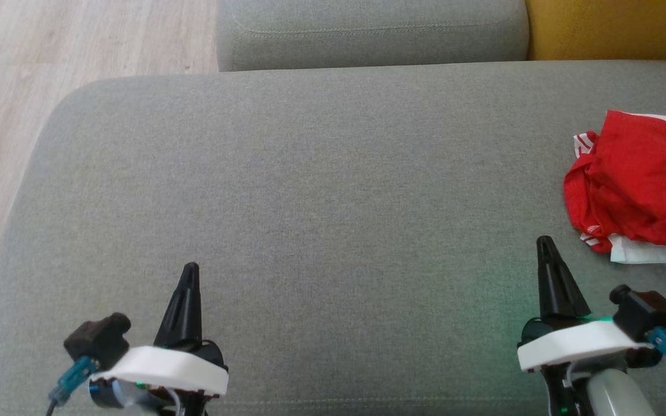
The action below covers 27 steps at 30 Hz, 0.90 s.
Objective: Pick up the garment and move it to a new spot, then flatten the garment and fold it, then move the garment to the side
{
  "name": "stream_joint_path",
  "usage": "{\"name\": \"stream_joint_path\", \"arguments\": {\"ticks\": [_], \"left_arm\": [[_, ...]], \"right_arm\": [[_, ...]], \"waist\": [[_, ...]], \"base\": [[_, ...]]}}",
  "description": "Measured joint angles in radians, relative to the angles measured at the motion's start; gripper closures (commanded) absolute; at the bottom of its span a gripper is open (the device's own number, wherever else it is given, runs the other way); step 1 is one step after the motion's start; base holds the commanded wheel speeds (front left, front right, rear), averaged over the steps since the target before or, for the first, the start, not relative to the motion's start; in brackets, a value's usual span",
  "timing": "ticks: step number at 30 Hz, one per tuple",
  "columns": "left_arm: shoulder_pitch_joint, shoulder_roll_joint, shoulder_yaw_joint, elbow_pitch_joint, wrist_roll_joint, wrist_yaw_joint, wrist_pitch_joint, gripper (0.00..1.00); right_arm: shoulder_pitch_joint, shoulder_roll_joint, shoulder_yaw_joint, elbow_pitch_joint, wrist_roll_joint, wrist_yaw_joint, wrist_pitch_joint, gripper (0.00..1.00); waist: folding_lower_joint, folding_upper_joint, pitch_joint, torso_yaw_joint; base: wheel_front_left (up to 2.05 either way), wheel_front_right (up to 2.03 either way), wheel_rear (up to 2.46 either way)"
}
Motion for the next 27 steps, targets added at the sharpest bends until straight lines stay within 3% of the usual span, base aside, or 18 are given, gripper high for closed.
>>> {"name": "stream_joint_path", "arguments": {"ticks": [27], "left_arm": [[-0.024,0.008,0.056,0.035,-0.286,-0.029,0.068,1.00]], "right_arm": [[0.000,-0.003,-0.033,0.000,0.333,0.000,0.069,1.00]], "waist": [[0.0000,0.0000,-0.005,0.001]], "base": [[0.00,0.00,0.00]]}}
